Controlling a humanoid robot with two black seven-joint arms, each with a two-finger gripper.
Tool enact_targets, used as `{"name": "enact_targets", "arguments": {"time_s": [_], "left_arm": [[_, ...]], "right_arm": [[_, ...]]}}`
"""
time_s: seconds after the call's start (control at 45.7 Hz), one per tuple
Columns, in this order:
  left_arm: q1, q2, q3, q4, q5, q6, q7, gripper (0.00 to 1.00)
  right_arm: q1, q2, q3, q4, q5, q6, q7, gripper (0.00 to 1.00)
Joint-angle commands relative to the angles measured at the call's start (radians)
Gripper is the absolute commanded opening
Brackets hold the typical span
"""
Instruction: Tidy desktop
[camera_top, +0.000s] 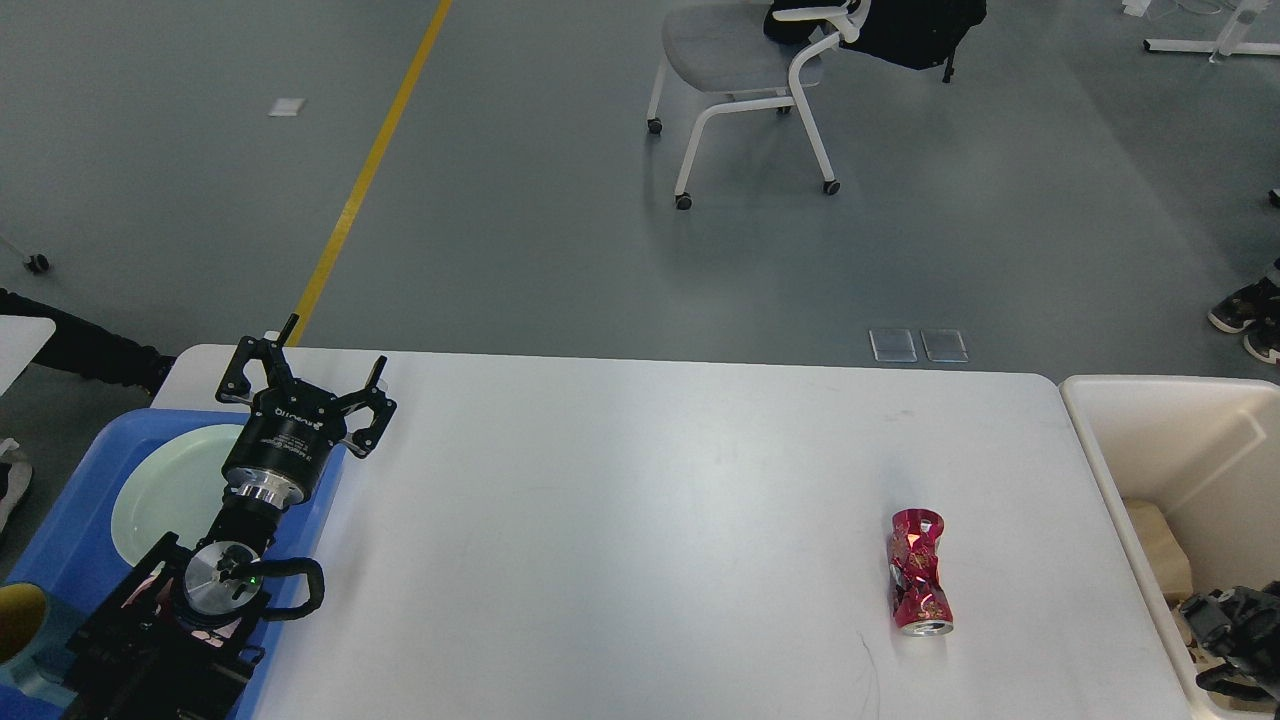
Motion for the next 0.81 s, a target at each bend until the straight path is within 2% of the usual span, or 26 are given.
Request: {"name": "enact_targets", "arguments": {"time_s": [0.0,0.197,0.219,0.241,0.263,0.285,0.306,0.679,0.788], "left_arm": [[0.000,0.000,0.000,-0.001,0.000,0.000,0.000,0.96],[0.000,0.000,0.000,-0.001,0.000,0.000,0.000,0.96],[0.000,0.000,0.000,0.001,0.000,0.000,0.000,0.96],[0.000,0.000,0.000,0.001,0.000,0.000,0.000,0.96],[0.000,0.000,0.000,-0.001,0.000,0.000,0.000,0.96],[0.000,0.000,0.000,0.001,0.000,0.000,0.000,0.96],[0.000,0.000,0.000,-0.001,0.000,0.000,0.000,0.96],[0.000,0.000,0.000,0.001,0.000,0.000,0.000,0.96],[0.000,0.000,0.000,0.001,0.000,0.000,0.000,0.96]], "right_arm": [[-0.007,0.006,0.002,-0.001,0.000,-0.017,-0.002,0.00],[-0.007,0.002,-0.001,0.001,0.006,-0.019,-0.002,0.00],[-0.007,0.000,-0.002,-0.001,0.006,-0.020,-0.002,0.20],[-0.006,-0.001,-0.004,-0.001,0.005,-0.022,-0.002,0.47],[0.000,-0.004,-0.004,-0.001,0.006,-0.025,-0.002,0.70],[0.005,-0.006,-0.004,-0.001,0.006,-0.031,-0.002,0.88],[0.005,-0.006,-0.004,-0.001,0.006,-0.039,-0.002,0.98],[0.046,-0.009,-0.001,0.017,0.006,-0.039,-0.002,1.00],[0.089,-0.052,0.001,0.034,0.003,-0.027,-0.003,1.00]]}}
